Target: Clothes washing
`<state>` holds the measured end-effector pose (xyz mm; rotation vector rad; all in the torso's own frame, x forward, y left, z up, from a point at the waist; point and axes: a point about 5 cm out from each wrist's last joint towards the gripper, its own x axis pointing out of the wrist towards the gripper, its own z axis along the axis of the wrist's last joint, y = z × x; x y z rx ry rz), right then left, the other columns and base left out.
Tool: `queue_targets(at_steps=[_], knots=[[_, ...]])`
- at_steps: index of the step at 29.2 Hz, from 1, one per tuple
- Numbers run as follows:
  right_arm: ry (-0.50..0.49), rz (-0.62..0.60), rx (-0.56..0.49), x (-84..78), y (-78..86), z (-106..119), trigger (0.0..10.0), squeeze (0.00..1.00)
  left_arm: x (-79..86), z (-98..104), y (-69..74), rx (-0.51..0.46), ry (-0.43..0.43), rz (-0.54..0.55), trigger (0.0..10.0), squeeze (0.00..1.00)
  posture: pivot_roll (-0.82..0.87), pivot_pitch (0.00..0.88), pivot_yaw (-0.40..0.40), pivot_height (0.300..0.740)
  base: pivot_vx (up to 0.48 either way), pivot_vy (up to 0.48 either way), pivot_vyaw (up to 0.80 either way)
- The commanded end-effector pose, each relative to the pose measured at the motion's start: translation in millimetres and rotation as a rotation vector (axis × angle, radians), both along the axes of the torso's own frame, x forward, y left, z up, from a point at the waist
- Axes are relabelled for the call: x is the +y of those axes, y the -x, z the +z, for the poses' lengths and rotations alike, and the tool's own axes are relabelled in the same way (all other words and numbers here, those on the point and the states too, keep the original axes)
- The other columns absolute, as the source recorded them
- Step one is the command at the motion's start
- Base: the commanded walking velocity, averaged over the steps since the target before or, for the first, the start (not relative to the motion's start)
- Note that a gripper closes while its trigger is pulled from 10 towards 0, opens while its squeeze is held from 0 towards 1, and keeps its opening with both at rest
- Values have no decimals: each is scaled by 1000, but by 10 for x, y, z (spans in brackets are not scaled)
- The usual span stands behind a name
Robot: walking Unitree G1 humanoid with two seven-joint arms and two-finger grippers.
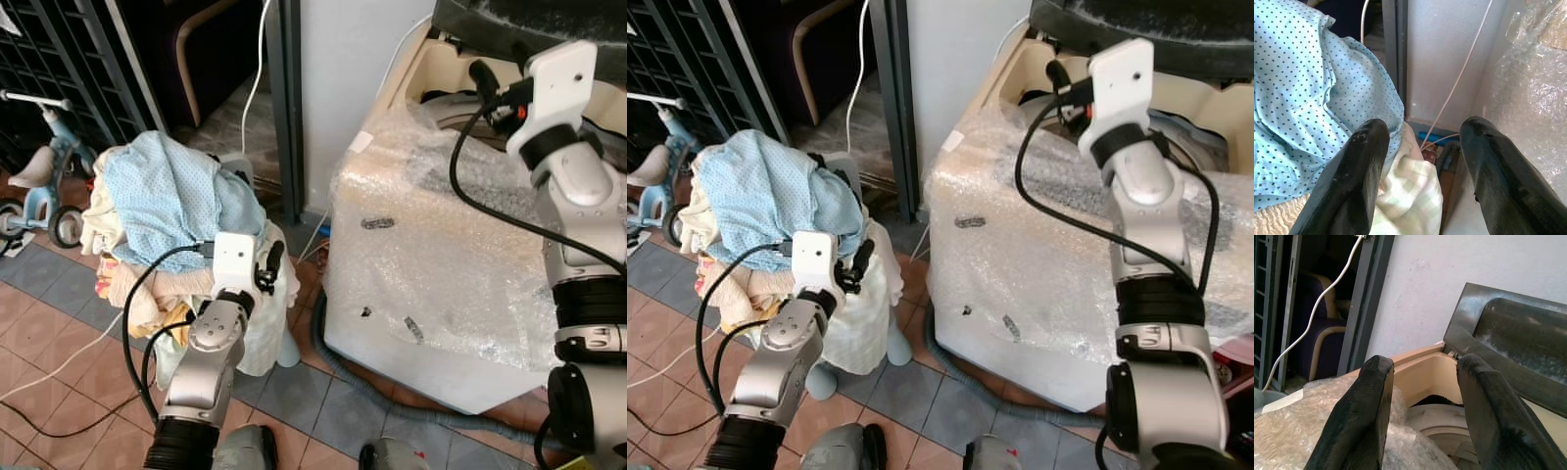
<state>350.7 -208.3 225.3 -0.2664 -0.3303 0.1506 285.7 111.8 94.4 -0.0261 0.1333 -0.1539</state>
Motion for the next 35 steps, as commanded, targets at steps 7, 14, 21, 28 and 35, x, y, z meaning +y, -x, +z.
queue_targets(at_steps=[7,14,21,28,35], knots=[[-115,-8,-14,218,153,87,10000,0,96,71,-21,-37,-26,92,10000,0,-104,70,49,740,0,480,0],[-77,79,-16,344,216,88,10000,0,108,75,-7,-42,-36,107,10000,0,-93,74,40,740,0,480,338],[-132,72,27,369,274,8,10000,0,149,130,0,-95,-45,130,10000,0,-86,69,36,740,0,61,544],[-150,45,155,460,432,-353,10000,0,214,117,-25,-83,-33,177,10000,0,-90,65,37,740,0,0,0],[-179,91,187,636,536,-521,10000,0,227,130,-32,-110,-47,175,10000,0,-86,54,36,740,241,140,0]])
